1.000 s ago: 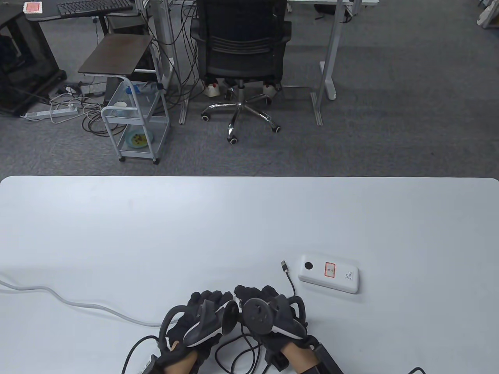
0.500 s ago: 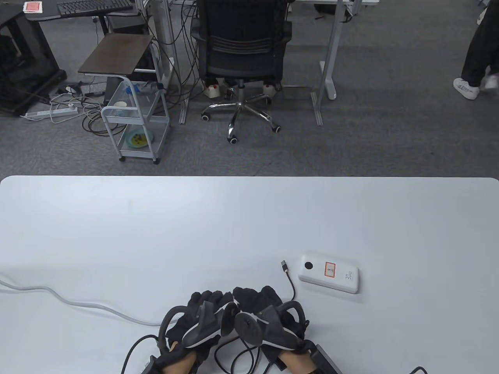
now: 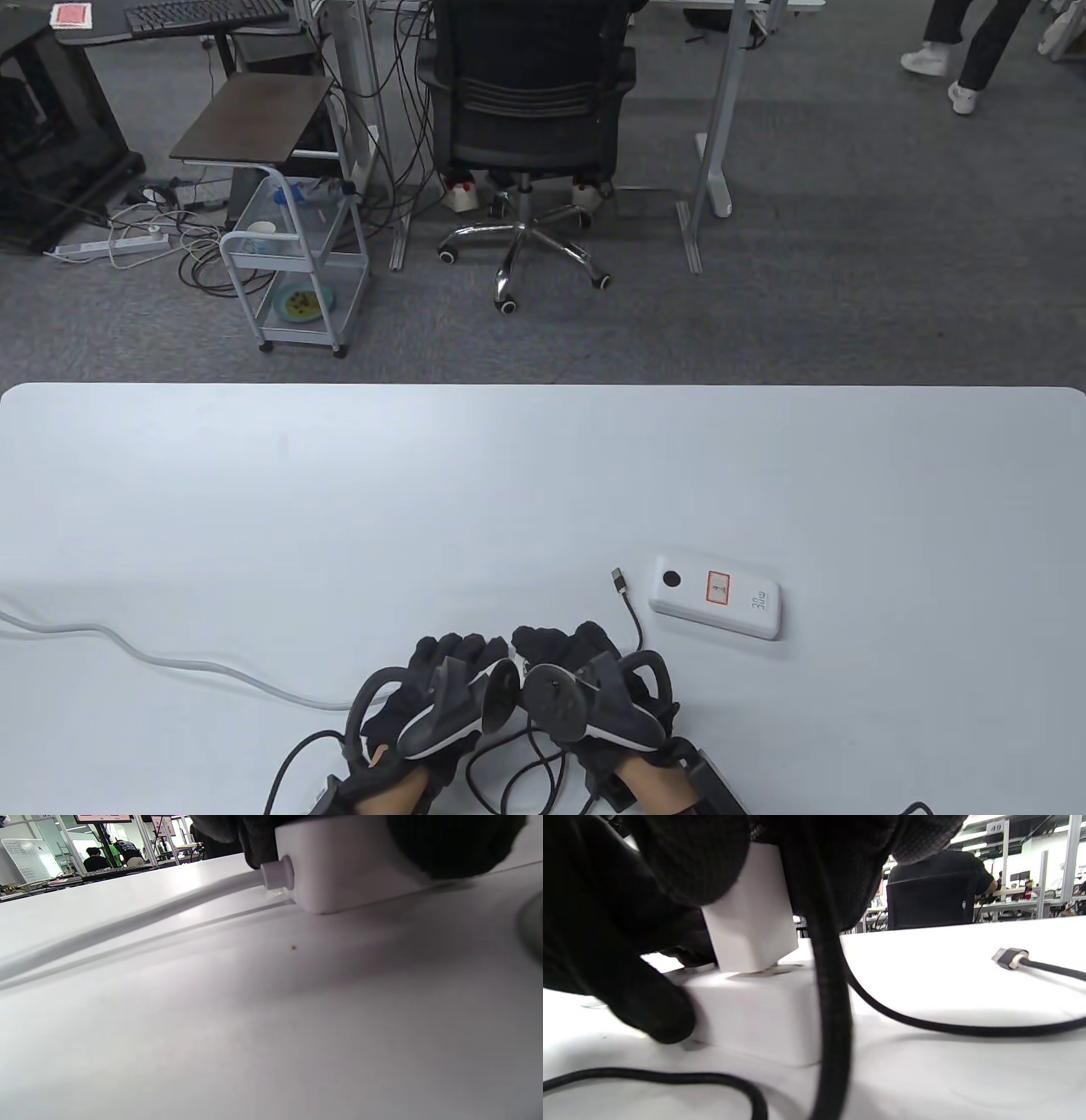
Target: Unplug the charger and disconnect the battery pack
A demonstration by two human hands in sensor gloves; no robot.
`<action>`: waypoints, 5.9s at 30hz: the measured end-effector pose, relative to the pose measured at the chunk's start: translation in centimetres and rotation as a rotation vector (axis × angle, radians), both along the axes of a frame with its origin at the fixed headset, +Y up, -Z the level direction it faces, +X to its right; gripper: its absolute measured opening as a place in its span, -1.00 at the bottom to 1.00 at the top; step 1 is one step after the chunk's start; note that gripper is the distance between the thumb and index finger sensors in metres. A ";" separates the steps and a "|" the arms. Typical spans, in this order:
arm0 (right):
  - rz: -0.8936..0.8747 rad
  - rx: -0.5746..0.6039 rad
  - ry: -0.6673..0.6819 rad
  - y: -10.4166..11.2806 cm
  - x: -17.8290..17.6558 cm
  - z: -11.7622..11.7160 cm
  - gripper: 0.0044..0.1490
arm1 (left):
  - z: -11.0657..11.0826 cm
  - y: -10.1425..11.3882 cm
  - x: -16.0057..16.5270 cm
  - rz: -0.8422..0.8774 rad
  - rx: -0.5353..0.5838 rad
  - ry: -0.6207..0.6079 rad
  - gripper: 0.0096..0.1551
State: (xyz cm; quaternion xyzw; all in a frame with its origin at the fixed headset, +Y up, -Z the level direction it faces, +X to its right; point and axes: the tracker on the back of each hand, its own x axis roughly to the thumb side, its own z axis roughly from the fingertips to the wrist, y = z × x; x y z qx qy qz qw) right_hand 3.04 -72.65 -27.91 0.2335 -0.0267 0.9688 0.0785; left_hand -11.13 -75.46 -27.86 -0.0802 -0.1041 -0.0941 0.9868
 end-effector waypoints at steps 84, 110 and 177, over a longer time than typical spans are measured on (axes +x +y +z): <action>-0.284 0.163 -0.138 6.3 9.3 2.0 -0.09 | 1.5 1.5 -1.9 -0.071 0.111 -0.014 0.00; 0.379 -0.029 -0.338 0.7 14.3 -0.4 -0.09 | 1.3 1.6 -2.9 -0.035 0.085 0.012 0.02; 0.177 0.009 -0.218 -0.9 10.6 -0.1 0.08 | 0.8 1.1 -3.2 0.040 0.092 0.016 0.26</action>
